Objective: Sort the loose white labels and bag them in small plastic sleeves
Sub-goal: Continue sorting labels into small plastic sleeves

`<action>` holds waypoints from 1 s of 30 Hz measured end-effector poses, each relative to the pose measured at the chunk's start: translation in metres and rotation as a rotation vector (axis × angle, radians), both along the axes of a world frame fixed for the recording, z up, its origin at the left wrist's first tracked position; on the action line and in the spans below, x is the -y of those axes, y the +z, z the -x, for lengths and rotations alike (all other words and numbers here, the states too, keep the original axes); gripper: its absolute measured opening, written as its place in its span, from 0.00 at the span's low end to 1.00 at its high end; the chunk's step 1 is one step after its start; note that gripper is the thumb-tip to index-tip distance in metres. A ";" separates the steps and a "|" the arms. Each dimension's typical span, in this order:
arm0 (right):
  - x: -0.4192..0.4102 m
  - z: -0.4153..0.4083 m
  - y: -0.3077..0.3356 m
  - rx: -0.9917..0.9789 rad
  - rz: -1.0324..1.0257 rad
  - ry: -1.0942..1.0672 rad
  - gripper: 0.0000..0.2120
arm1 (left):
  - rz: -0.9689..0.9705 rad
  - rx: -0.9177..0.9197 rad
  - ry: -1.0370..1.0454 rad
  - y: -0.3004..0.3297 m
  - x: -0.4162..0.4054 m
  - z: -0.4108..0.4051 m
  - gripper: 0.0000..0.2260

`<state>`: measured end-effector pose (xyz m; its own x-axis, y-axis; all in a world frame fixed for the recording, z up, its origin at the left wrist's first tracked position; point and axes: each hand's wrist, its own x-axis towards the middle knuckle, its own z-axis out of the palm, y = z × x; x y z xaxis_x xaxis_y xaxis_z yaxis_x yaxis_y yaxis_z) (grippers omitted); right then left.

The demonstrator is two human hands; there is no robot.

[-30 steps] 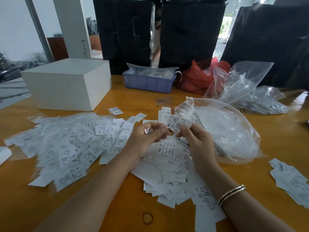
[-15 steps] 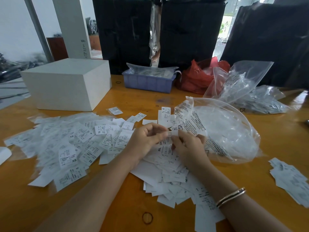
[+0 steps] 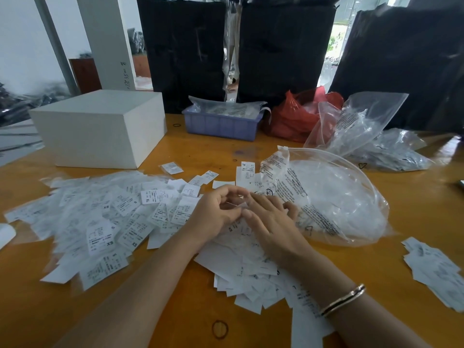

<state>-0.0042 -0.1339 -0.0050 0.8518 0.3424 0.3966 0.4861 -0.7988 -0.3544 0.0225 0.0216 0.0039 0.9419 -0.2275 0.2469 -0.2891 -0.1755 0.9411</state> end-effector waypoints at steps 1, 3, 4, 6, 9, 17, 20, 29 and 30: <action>0.001 -0.001 0.001 0.022 0.007 -0.005 0.32 | 0.000 0.007 -0.002 0.000 0.000 0.000 0.14; 0.007 -0.004 0.004 0.098 -0.034 -0.103 0.31 | 0.010 0.019 0.021 -0.001 -0.001 -0.001 0.12; 0.013 -0.007 0.005 0.170 -0.090 -0.193 0.29 | 0.013 0.033 0.066 -0.001 -0.003 -0.002 0.11; 0.031 -0.015 0.008 0.296 -0.187 -0.414 0.24 | -0.037 0.099 0.232 -0.001 -0.007 -0.005 0.11; 0.062 -0.027 0.004 0.118 -0.120 -0.689 0.19 | -0.255 0.212 0.498 -0.004 -0.015 -0.011 0.12; 0.072 -0.037 -0.005 -0.094 0.085 -0.761 0.15 | -0.790 0.286 0.695 -0.013 -0.024 -0.016 0.15; 0.074 -0.038 -0.004 -0.051 -0.014 -0.763 0.13 | -0.793 0.330 0.686 -0.013 -0.021 -0.016 0.14; 0.075 -0.040 -0.003 -0.045 -0.237 -0.792 0.14 | -0.695 0.391 0.392 -0.017 -0.004 -0.010 0.10; 0.075 -0.039 -0.003 -0.083 -0.184 -0.791 0.15 | -0.699 0.405 0.345 -0.017 -0.002 -0.009 0.09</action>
<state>0.0349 -0.2092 -0.0083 0.8434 -0.4367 0.3131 -0.2304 -0.8203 -0.5235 0.0316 0.0238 -0.0128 0.8564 -0.1697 0.4876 -0.4015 -0.8126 0.4225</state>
